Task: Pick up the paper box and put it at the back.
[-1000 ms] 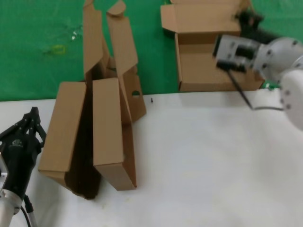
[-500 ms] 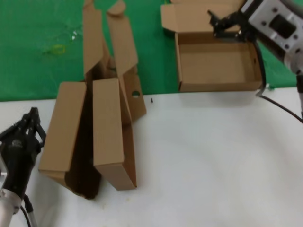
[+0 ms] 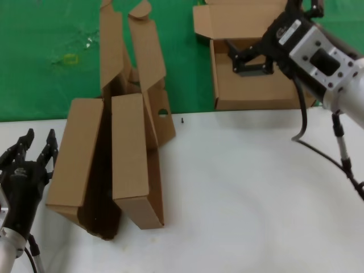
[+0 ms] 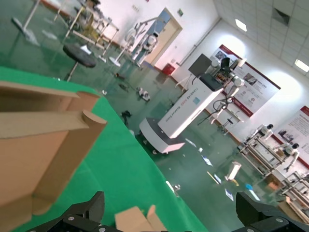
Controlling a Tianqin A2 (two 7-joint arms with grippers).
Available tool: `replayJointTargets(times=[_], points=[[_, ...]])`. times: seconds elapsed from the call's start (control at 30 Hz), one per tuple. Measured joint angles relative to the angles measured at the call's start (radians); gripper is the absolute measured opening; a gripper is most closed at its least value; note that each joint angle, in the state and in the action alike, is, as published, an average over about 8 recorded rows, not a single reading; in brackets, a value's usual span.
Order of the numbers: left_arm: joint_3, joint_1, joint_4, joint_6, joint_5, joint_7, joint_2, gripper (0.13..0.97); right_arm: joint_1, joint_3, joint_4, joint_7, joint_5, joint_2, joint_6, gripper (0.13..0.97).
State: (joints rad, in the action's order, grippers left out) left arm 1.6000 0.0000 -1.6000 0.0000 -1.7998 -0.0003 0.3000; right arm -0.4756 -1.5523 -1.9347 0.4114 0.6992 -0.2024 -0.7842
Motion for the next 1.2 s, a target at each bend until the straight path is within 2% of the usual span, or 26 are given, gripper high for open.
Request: replayJointTargets(times=[0.27, 0.4, 0.67, 0.7, 0.97, 1.1, 1.2], points=[[0.000, 0.000, 0.000, 0.000, 0.000, 0.000, 0.000, 0.364, 0.063, -0.006, 0.045, -0.055, 0.146, -0.013, 0.104, 0.961], [0.000, 0.000, 0.000, 0.000, 0.000, 0.000, 0.000, 0.364, 0.095, -0.010, 0.067, -0.082, 0.219, -0.019, 0.156, 0.962], [0.000, 0.000, 0.000, 0.000, 0.000, 0.000, 0.000, 0.578, 0.159, -0.016, 0.112, -0.137, 0.367, -0.033, 0.262, 0.966], [0.000, 0.000, 0.000, 0.000, 0.000, 0.000, 0.000, 0.578, 0.167, -0.017, 0.117, -0.144, 0.386, -0.034, 0.275, 0.966], [0.000, 0.000, 0.000, 0.000, 0.000, 0.000, 0.000, 0.779, 0.231, -0.023, 0.163, -0.200, 0.534, -0.047, 0.381, 0.966], [0.000, 0.000, 0.000, 0.000, 0.000, 0.000, 0.000, 0.779, 0.263, -0.026, 0.185, -0.227, 0.607, -0.054, 0.433, 0.966], [0.000, 0.000, 0.000, 0.000, 0.000, 0.000, 0.000, 0.827, 0.286, -0.029, 0.201, -0.248, 0.663, -0.059, 0.472, 0.966]])
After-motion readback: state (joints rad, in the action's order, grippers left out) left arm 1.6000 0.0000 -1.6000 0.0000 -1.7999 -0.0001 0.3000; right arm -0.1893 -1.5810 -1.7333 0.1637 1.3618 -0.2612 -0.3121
